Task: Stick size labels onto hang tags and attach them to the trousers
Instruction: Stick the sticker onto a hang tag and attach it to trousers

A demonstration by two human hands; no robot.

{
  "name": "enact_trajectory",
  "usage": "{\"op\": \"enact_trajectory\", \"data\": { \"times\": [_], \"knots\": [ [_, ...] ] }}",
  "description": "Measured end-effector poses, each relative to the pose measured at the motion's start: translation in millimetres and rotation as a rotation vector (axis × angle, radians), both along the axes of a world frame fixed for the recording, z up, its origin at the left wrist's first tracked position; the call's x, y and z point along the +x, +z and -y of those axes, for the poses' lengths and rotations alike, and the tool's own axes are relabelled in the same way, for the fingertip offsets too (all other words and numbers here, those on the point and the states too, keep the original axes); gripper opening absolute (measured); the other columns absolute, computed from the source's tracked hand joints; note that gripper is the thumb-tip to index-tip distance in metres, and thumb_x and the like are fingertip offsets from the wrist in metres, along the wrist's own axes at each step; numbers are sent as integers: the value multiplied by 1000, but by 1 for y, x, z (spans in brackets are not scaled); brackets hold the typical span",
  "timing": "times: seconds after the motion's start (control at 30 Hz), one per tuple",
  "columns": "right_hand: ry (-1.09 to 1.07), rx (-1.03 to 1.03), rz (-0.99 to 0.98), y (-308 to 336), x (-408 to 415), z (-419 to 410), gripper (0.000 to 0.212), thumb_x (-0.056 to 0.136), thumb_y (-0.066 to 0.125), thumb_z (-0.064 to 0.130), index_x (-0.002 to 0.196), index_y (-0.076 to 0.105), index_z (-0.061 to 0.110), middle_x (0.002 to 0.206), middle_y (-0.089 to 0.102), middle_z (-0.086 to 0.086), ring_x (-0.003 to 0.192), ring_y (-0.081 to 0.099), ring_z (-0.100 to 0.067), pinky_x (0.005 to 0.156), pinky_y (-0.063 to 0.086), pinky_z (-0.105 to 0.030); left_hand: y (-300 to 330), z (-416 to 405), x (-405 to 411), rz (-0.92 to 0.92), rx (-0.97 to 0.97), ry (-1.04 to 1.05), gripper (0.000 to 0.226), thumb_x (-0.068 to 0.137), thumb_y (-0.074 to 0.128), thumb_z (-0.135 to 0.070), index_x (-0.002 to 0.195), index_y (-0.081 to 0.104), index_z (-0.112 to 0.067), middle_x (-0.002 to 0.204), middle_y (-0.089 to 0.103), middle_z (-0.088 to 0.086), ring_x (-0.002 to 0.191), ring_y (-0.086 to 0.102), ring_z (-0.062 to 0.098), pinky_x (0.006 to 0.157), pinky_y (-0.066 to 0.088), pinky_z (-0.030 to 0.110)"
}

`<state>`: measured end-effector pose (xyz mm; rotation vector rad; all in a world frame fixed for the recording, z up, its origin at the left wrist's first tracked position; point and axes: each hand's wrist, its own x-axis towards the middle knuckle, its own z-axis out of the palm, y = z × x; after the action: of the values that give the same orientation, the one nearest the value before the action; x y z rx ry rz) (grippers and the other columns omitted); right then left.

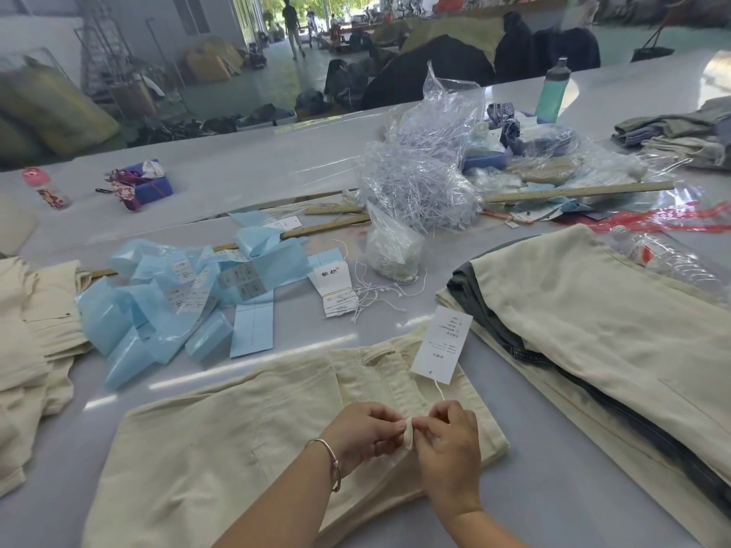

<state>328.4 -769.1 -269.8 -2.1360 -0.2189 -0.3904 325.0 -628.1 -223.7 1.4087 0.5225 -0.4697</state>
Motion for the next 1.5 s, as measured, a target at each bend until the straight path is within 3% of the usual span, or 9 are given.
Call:
{"op": "enact_trajectory", "data": {
  "times": [0.2,0.3,0.4,0.57,0.67,0.77,0.87,1.03,1.5],
  "knots": [
    [-43,240,-75,14,19,21,30,67,62,-13,72,70,16,99,59,4,97,54,-23,79,41,-24,0,8,2,4,75,73,19,99,51,-6,82,60,-5,67,71,1,49,58,4,46,41,15],
    [-42,-97,-92,20,57,43,58,67,51,-19,109,69,17,133,53,-1,117,45,-29,87,38,-29,1,9,1,9,8,185,19,101,49,-10,82,54,-11,93,76,5,48,52,4,44,32,15],
    [247,-572,-193,21,87,46,70,81,52,-3,138,48,37,159,15,13,143,15,-16,112,21,-30,1,10,1,2,-206,296,16,101,48,-8,85,50,-9,99,75,11,44,47,6,38,31,15],
    [380,-559,-168,27,108,41,27,92,55,17,109,70,32,142,50,12,141,29,-11,115,11,-32,4,6,5,20,-357,336,10,99,50,-4,90,52,-7,70,64,6,46,48,7,42,41,16],
    [294,-378,-88,57,110,42,25,86,55,4,83,69,24,95,72,9,100,60,-13,114,18,-38,6,5,6,70,-337,332,8,96,53,1,95,53,-7,66,60,6,47,51,8,46,45,16],
    [286,-302,-62,84,107,43,27,78,47,1,88,67,18,73,66,4,70,51,-19,90,42,-39,7,6,5,110,-308,342,15,93,53,7,104,54,-3,69,65,9,53,57,11,50,49,17],
    [352,-380,-197,92,102,36,26,86,45,2,104,57,17,79,59,8,84,57,-21,79,39,-35,8,8,3,142,-262,320,20,91,56,9,110,54,0,79,71,12,62,65,14,54,52,19],
    [332,-639,-98,51,89,38,27,82,64,16,107,56,24,120,48,10,120,40,-15,96,23,-28,8,11,2,180,-143,292,8,90,62,2,95,61,-3,86,74,15,70,71,17,54,52,19],
    [373,-513,-295,20,73,23,5,89,59,22,87,62,25,94,63,8,95,56,-14,82,39,-27,13,15,-3,224,169,42,9,91,65,-9,82,65,-9,70,71,3,56,60,9,56,45,18]
  ]
}}
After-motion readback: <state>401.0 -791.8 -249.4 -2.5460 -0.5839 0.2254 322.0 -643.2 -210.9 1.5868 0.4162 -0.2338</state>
